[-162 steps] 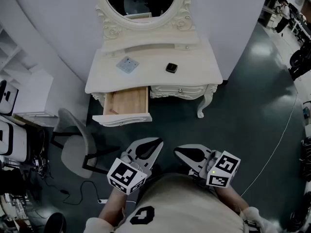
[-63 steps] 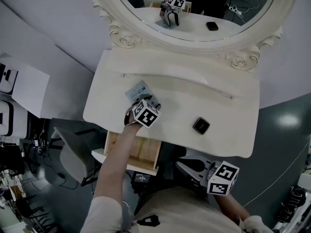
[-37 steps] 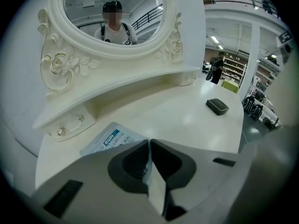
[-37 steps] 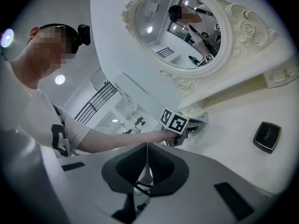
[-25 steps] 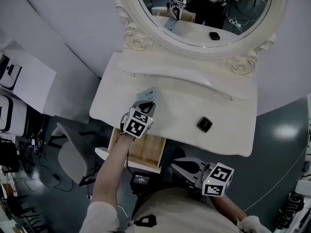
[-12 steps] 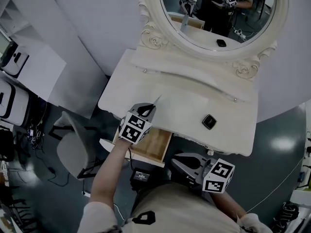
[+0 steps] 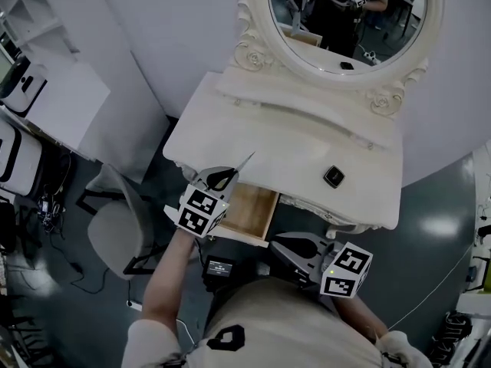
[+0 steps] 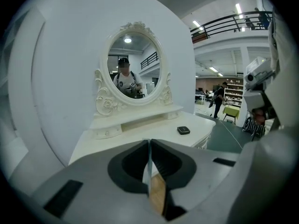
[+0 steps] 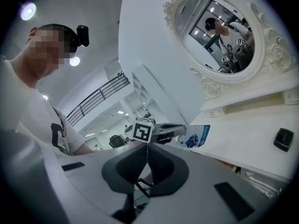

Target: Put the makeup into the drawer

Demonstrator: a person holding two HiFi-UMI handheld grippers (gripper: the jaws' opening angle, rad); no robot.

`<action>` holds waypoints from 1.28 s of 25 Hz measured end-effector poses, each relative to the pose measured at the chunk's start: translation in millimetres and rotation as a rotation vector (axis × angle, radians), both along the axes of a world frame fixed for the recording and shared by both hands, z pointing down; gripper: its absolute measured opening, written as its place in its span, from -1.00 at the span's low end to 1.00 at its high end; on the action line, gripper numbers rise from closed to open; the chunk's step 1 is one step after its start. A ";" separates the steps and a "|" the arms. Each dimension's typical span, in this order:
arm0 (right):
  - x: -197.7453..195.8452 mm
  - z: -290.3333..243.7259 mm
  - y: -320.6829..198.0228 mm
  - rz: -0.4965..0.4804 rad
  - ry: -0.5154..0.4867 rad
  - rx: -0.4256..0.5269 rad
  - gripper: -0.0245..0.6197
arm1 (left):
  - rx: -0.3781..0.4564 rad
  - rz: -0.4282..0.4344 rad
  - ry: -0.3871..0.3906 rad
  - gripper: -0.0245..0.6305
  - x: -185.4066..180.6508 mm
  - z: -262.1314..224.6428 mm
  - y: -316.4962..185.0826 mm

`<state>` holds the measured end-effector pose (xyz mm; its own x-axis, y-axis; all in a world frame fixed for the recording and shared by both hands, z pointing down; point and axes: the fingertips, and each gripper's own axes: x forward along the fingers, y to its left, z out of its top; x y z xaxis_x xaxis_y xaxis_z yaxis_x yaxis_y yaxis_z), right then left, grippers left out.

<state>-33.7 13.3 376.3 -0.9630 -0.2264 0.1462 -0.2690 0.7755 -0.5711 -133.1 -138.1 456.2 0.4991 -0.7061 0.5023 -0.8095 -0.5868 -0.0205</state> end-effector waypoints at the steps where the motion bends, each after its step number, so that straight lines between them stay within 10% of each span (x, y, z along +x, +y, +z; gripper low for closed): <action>1: -3.5 -2.6 4.4 0.002 0.004 0.014 -0.84 | 0.013 -0.003 0.005 -0.72 -4.8 -5.2 6.1; 20: -24.5 -12.3 79.4 0.115 0.064 0.038 -0.84 | 0.056 0.066 0.107 -0.72 -41.8 -24.9 112.0; 32: 0.7 -9.0 76.5 0.065 0.014 0.022 -0.84 | 0.035 0.010 0.031 -0.72 -31.1 -24.3 123.5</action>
<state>-33.0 89.9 367.3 -0.9439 -0.2921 0.1542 -0.3276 0.7685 -0.5496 -164.3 -14.5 431.9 0.5207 -0.7179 0.4620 -0.8044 -0.5939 -0.0163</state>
